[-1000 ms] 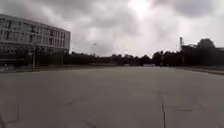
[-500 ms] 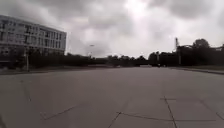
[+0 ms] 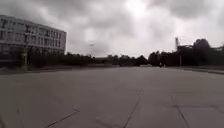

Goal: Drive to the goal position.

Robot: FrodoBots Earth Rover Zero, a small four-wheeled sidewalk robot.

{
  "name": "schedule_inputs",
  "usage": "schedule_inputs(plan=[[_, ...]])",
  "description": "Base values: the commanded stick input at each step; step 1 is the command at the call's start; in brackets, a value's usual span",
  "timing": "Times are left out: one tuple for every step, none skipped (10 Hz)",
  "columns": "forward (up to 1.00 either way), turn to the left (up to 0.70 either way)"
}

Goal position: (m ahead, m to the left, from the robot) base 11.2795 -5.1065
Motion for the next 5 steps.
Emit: schedule_inputs(plan=[[0.70, 0.00], [0.70, 0.00], [0.70, 0.00], [0.70, 0.00], [0.70, 0.00]])
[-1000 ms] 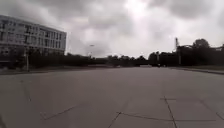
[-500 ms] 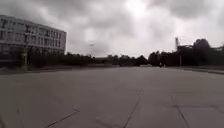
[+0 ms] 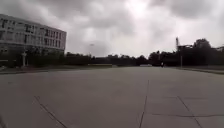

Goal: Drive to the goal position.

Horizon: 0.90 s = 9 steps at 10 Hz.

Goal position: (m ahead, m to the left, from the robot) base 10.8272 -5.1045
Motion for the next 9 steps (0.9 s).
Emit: schedule_inputs(plan=[[0.70, 0.00], [0.70, 0.00], [0.70, 0.00], [0.70, 0.00], [0.70, 0.00], [0.70, 0.00], [0.70, 0.00], [0.70, 0.00], [0.70, 0.00]])
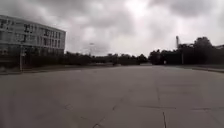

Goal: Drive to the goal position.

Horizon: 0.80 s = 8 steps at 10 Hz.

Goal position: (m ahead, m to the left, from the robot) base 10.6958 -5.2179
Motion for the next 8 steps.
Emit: schedule_inputs(plan=[[0.70, 0.00], [0.70, 0.00], [0.70, 0.00], [0.70, 0.00], [0.70, 0.00], [0.70, 0.00], [0.70, -0.23], [0.70, -0.29]])
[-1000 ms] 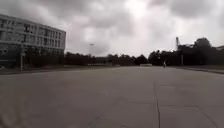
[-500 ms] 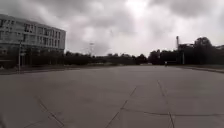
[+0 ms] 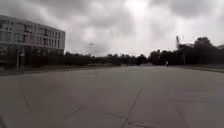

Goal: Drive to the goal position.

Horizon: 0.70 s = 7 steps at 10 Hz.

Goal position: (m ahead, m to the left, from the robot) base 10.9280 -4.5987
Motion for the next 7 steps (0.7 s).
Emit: schedule_inputs(plan=[[0.70, -0.22], [0.70, -0.10], [0.70, 0.00], [0.70, 0.00], [0.70, 0.00], [0.70, 0.00], [0.70, 0.00]])
